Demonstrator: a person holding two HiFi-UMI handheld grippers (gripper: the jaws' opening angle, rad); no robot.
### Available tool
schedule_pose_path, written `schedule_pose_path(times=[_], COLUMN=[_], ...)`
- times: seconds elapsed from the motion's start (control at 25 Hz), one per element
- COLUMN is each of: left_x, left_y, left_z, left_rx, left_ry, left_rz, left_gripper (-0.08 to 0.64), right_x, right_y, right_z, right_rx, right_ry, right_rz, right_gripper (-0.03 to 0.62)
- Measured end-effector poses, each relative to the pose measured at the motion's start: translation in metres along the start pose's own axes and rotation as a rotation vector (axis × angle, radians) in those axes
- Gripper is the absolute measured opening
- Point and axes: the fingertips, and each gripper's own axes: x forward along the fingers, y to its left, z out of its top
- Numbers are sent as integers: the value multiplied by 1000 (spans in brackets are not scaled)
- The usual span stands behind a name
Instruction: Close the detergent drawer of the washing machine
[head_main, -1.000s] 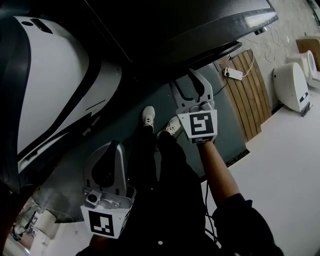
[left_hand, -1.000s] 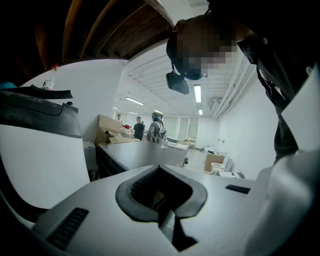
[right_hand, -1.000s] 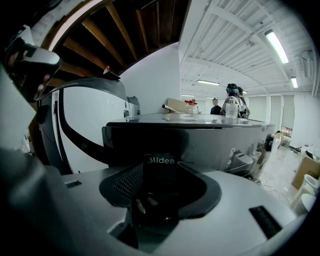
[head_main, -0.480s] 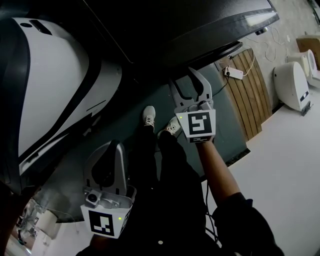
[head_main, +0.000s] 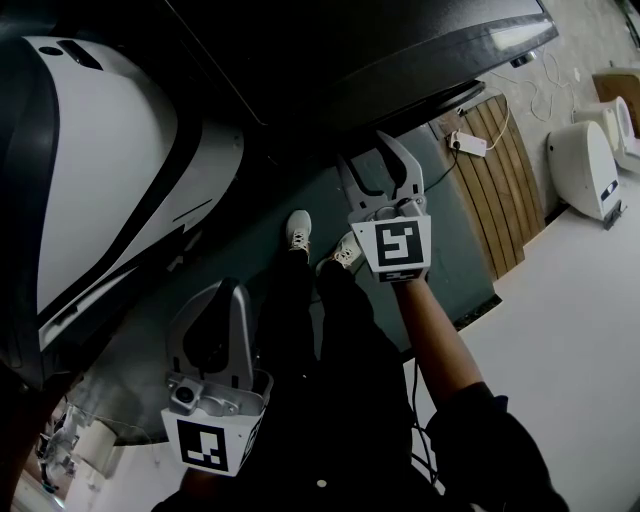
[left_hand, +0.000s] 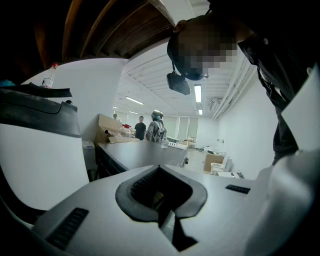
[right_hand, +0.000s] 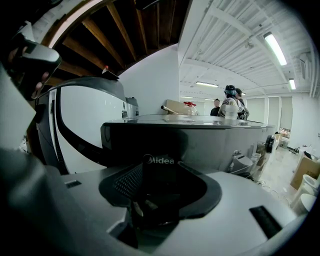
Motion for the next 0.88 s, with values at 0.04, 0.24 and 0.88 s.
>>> schedule_pose_path(times=[0.04, 0.24, 0.88], left_x=[0, -3, -10], left_y=[0, -2, -6], left_z=[0, 0, 22], left_rx=[1, 12, 29], left_ry=[-1, -6, -55], left_rz=[0, 0, -5], left_gripper=[15, 15, 15], right_x=[0, 4, -9], right_y=[0, -1, -3], right_z=[0, 0, 14], right_rx=[-2, 5, -61], right_ry=[6, 20, -16], right_rz=[1, 0, 7], right_gripper=[227, 229, 157])
